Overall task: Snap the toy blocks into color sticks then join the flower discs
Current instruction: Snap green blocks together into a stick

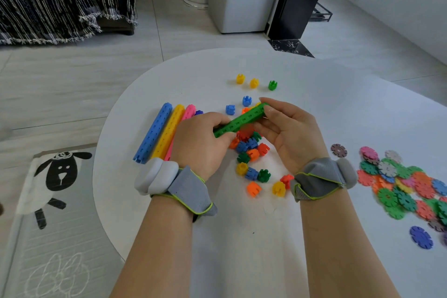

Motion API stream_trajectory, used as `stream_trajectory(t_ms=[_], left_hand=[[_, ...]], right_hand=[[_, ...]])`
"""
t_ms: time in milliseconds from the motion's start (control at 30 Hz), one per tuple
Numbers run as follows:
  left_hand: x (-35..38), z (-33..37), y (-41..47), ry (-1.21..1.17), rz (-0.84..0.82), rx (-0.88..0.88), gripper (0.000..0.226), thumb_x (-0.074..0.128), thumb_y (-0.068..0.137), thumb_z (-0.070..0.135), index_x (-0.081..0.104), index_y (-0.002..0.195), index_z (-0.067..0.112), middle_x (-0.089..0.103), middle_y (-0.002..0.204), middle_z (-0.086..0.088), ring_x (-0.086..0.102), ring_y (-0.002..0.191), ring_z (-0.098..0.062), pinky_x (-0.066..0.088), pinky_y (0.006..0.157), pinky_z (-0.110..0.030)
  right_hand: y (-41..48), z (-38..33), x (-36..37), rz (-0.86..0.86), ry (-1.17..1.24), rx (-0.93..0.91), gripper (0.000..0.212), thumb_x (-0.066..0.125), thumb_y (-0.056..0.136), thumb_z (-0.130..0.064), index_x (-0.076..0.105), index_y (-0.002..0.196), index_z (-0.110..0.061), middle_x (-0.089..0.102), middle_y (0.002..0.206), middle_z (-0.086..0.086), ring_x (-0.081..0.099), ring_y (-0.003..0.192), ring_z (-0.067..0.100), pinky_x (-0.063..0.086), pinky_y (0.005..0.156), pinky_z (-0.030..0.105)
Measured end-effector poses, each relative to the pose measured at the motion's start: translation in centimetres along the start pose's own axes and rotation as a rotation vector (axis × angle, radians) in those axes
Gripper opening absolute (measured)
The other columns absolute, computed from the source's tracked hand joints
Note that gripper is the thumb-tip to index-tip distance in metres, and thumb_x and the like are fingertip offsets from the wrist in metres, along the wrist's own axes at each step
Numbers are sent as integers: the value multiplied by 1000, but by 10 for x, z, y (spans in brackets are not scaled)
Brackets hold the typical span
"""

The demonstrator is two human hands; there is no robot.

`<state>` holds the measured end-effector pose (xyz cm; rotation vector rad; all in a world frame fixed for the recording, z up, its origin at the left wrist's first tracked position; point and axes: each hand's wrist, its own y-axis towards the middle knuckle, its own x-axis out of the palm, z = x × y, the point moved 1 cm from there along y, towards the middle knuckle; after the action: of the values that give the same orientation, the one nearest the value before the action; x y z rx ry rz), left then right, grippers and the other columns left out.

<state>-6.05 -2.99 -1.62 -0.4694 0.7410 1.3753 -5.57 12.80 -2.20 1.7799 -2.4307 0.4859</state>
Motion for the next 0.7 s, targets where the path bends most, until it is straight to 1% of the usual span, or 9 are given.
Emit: stream_trajectory(t_ms=[133,267,333,400,467,533,567,633,700], left_hand=[[0,-1,0,27,-2,-16,25,64,86,27,67,110,21,69,103,4,54,86,-7,32,69,-11],[-2,-1,3,28,25,-29,26,62,87,27,67,111,21,68,105,3,57,94,-12,31,69,-12],[-3,-1,3,33,48,-38,27,61,88,26,66,114,20,68,108,2,58,97,-14,31,71,-13],[-3,-1,4,20,62,-51,29,61,88,26,65,116,20,67,111,2,57,101,-15,30,73,-13],[-2,0,5,10,78,-58,29,61,88,25,65,116,18,67,112,1,57,102,-16,33,76,-15],[1,2,9,20,93,-67,28,60,88,24,66,115,16,67,112,-2,58,103,-19,37,81,-22],[3,3,10,22,101,-71,27,60,88,23,66,114,15,68,110,-4,58,101,-21,39,81,-26],[7,4,17,11,123,-69,25,60,89,22,67,110,13,69,106,-6,59,97,-22,40,78,-28],[10,6,18,1,132,-66,22,60,88,22,69,106,13,69,102,-6,59,93,-22,40,75,-28]], right_hand=[[2,1,1,-19,-5,6,17,51,95,-2,65,104,-4,70,92,11,71,82,18,57,71,24],[6,-3,7,-7,-76,-13,19,48,98,-7,65,106,-8,69,95,13,71,82,24,59,75,30],[15,-4,8,86,-187,-76,20,48,98,-10,65,107,-9,69,91,10,69,72,22,59,70,30],[32,-7,3,238,-430,-209,20,51,94,-11,69,104,-11,71,89,8,67,68,20,59,69,34],[48,-10,1,331,-745,-320,20,54,90,-16,73,98,-17,73,94,3,67,82,20,53,78,30],[61,-14,-1,360,-987,-350,21,54,91,-20,73,101,-19,72,104,0,63,97,18,40,76,19],[67,-14,-2,357,-1054,-352,22,54,92,-22,72,104,-19,70,108,-1,62,101,18,37,74,18],[84,-12,-6,346,-1106,-353,25,53,92,-24,69,110,-20,68,114,0,60,106,21,40,81,22],[102,-12,-9,350,-1196,-302,31,53,92,-26,63,121,-24,61,125,3,54,116,25,43,95,33]])
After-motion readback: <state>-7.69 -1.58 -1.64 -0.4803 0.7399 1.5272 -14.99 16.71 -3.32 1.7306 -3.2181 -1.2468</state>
